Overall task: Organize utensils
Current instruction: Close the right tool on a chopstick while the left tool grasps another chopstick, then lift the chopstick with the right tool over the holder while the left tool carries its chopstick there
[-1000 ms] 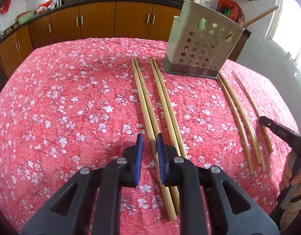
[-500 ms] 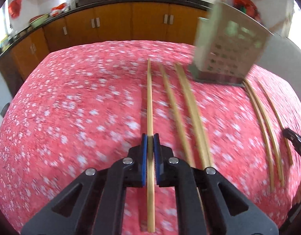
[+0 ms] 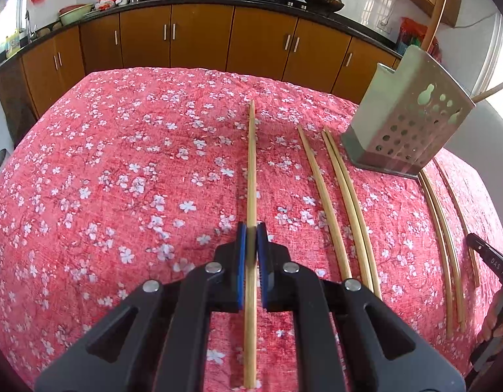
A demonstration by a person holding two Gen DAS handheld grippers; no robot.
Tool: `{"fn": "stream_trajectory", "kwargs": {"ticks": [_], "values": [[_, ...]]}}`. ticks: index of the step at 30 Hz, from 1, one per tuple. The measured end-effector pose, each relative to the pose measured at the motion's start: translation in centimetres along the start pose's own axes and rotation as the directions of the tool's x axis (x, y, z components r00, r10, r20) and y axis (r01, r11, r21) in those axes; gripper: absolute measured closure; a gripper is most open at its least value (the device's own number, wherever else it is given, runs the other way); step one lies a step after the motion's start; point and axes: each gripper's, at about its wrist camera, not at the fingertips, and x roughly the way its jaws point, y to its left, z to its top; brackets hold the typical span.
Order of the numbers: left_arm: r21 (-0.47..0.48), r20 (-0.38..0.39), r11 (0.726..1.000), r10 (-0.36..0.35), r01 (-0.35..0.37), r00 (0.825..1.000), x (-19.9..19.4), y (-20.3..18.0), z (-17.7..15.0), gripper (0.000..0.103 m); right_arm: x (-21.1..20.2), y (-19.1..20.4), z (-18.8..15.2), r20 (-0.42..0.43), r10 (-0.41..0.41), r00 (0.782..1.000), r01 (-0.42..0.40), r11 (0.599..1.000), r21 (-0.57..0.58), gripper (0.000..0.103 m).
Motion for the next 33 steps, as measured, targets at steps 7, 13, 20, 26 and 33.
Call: {"fn": "stream_trajectory", "kwargs": {"ticks": [7, 13, 20, 26, 33], "values": [[0.007, 0.001, 1.0, 0.014, -0.014, 1.0, -0.9, -0.5, -0.5, 0.094, 0.1, -0.4, 0.2, 0.0, 0.007, 1.0, -0.007, 1.0, 0.005, 0.095], [0.009, 0.0, 1.0, 0.015, -0.015, 1.0, -0.8, -0.6, -0.5, 0.094, 0.3, -0.8, 0.5, -0.001, 0.008, 1.0, -0.008, 1.0, 0.007, 0.095], [0.006, 0.0, 1.0, 0.013, -0.013, 1.0, -0.7, -0.7, -0.4, 0.094, 0.3, -0.8, 0.5, -0.001, 0.008, 1.0, -0.008, 1.0, 0.007, 0.095], [0.046, -0.004, 0.999, 0.028, -0.028, 1.0, -1.4, -1.2, -1.3, 0.093, -0.5, -0.6, -0.4, -0.001, -0.005, 1.0, 0.005, 1.0, -0.023, 0.095], [0.07, -0.007, 0.997, 0.029, -0.028, 1.0, -2.7, -1.5, -2.9, 0.093, -0.7, -0.7, -0.7, -0.002, -0.006, 1.0, 0.006, 1.0, -0.025, 0.095]]}}
